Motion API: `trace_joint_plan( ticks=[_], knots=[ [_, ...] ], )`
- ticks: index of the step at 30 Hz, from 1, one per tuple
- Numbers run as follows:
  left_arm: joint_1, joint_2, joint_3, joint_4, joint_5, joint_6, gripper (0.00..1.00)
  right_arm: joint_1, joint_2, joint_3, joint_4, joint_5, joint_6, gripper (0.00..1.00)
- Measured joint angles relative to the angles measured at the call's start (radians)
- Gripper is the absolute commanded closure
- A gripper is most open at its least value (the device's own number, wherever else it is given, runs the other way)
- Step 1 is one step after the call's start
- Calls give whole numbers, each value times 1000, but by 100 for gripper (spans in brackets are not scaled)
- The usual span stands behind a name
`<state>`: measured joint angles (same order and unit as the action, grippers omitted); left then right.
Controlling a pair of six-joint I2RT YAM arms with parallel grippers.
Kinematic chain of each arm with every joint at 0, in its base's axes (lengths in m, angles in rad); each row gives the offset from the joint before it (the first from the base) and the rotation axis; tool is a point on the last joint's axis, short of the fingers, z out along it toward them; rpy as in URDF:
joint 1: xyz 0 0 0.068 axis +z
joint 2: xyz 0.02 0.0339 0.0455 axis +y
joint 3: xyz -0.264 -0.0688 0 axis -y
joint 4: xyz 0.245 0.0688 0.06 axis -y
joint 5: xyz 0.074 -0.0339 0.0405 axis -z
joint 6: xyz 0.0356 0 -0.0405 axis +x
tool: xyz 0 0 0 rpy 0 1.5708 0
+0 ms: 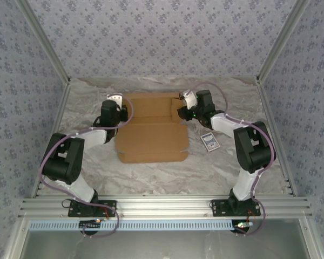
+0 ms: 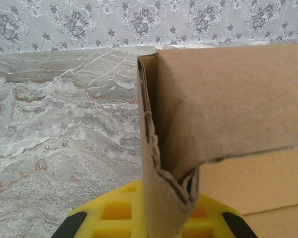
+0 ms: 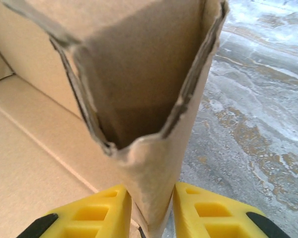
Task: Fold the paper box
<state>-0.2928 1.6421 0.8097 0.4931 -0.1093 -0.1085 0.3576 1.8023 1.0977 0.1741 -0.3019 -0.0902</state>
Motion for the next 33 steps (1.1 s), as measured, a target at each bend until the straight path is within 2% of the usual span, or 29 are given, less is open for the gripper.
trace_joint_plan(
  ticks=[6, 14, 33],
  knots=[
    [0, 3, 0, 0, -20, 2, 100, 86, 0, -5, 48, 240, 64, 81],
    [-4, 16, 0, 4, -19, 0, 100, 151, 11, 8, 53, 445, 157, 80],
    [-24, 16, 0, 20, -23, -14, 100, 187, 87, 143, -39, 671, 357, 84]
  ],
)
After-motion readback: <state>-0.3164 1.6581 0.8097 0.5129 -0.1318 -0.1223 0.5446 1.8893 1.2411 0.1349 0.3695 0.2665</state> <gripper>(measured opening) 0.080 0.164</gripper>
